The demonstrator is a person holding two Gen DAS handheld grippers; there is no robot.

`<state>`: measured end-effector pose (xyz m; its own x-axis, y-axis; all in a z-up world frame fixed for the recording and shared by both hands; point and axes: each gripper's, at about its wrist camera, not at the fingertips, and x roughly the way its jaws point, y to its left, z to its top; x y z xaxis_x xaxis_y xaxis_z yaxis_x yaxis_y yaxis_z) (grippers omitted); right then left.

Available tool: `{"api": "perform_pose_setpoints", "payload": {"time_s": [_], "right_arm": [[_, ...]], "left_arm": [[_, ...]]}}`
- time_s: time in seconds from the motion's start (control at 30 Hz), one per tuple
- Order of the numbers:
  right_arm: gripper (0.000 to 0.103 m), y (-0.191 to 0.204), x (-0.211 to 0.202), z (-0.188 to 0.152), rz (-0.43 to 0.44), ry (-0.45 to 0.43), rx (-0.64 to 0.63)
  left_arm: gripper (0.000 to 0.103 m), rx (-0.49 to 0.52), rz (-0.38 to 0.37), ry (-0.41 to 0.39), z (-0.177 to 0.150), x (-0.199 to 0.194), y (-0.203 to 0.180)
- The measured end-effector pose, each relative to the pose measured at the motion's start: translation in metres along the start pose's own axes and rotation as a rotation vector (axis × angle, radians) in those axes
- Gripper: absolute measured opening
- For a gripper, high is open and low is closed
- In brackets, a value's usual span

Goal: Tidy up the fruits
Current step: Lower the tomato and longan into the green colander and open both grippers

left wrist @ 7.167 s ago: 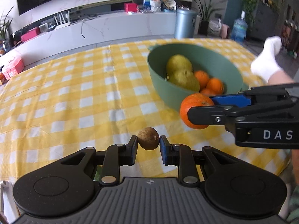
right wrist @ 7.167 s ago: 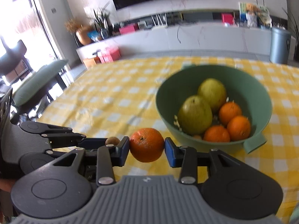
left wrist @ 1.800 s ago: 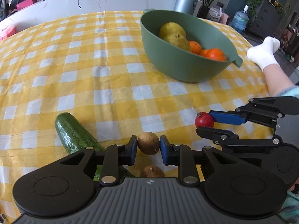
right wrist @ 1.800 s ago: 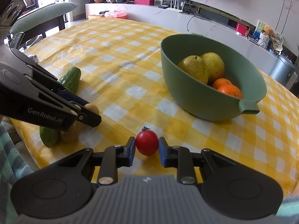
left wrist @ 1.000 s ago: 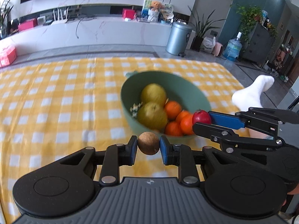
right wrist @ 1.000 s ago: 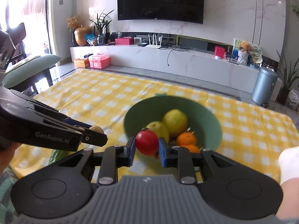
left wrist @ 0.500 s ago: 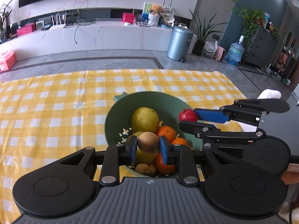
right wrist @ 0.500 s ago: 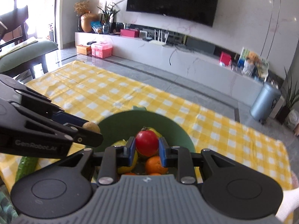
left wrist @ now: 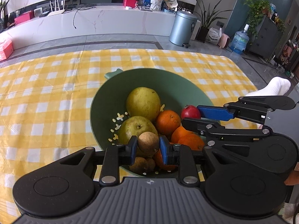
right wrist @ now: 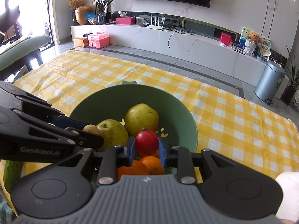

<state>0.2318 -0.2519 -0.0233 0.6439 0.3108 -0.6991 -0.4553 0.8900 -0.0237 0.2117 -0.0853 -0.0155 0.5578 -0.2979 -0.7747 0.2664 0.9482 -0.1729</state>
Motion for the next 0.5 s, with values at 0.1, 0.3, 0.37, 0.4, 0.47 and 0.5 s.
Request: {"api": "perform_pose_setpoints", "payload": {"time_s": [0.1, 0.3, 0.37, 0.4, 0.47, 0.5], "right_arm": [[0.023, 0.002, 0.002, -0.001, -0.004, 0.001, -0.015], [0.023, 0.006, 0.007, -0.004, -0.017, 0.015, -0.042], [0.023, 0.006, 0.009, -0.006, -0.017, 0.019, -0.041], [0.023, 0.005, 0.009, -0.006, -0.017, 0.022, -0.04], [0.023, 0.006, 0.011, -0.007, -0.018, 0.029, -0.042], [0.023, 0.006, 0.011, -0.008, -0.019, 0.033, -0.043]], "left_arm": [[0.029, -0.007, 0.007, 0.011, -0.001, 0.004, 0.0], [0.029, -0.004, 0.013, 0.028, -0.002, 0.008, 0.0], [0.03, 0.002, 0.016, 0.029, -0.002, 0.009, 0.0], [0.03, 0.006, 0.018, 0.03, -0.002, 0.009, -0.001], [0.03, 0.008, 0.022, 0.041, -0.002, 0.011, -0.001], [0.03, 0.011, 0.023, 0.038, -0.003, 0.011, -0.001]]}}
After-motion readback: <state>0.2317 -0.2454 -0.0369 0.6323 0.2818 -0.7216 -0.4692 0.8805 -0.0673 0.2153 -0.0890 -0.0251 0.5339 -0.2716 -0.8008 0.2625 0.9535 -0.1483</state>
